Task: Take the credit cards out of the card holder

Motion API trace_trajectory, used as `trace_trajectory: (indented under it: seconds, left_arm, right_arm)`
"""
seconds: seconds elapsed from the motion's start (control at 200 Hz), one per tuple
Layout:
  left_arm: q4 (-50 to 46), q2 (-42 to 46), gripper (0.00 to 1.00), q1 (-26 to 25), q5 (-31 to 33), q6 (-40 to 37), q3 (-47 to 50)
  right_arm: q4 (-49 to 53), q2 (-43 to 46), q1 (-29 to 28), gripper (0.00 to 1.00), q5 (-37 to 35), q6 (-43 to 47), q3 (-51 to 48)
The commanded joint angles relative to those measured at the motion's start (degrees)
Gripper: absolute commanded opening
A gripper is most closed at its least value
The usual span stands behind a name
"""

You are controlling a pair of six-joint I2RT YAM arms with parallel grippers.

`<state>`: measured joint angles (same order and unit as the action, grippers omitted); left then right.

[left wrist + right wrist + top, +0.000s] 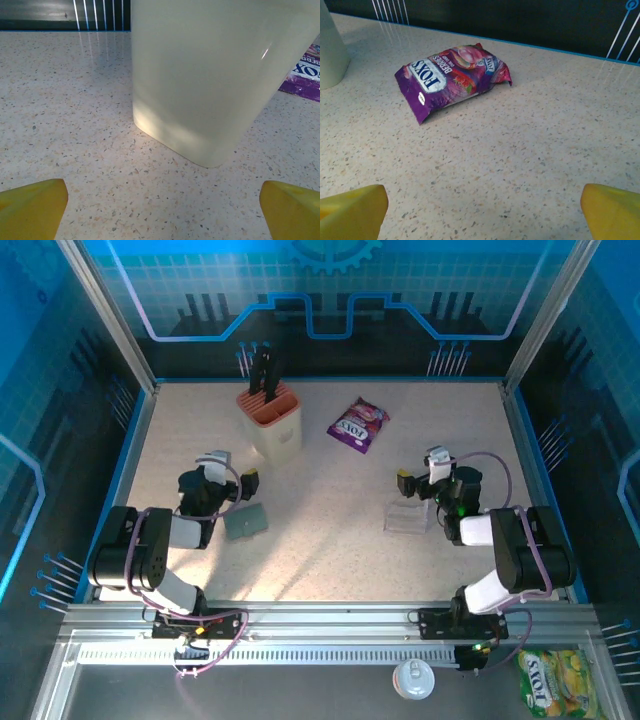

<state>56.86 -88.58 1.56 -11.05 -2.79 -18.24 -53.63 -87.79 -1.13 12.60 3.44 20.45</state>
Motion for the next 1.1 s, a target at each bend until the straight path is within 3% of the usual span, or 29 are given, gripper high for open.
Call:
trace_trajectory:
  seconds: [0.0,1.096]
  left_arm:
    - [0.74,-0.22,0.99,0.46,-1.94,-0.24,-1.16]
    - [-1.58,-0.39,0.99,1.25,-0.10,1.31,-2.57]
  right_arm:
    - [0.18,-0.34,0.71,1.00,1.52,-0.27,0.93]
    - [0.17,-0.34,0.76,1.00,1.39,-0.41,1.00]
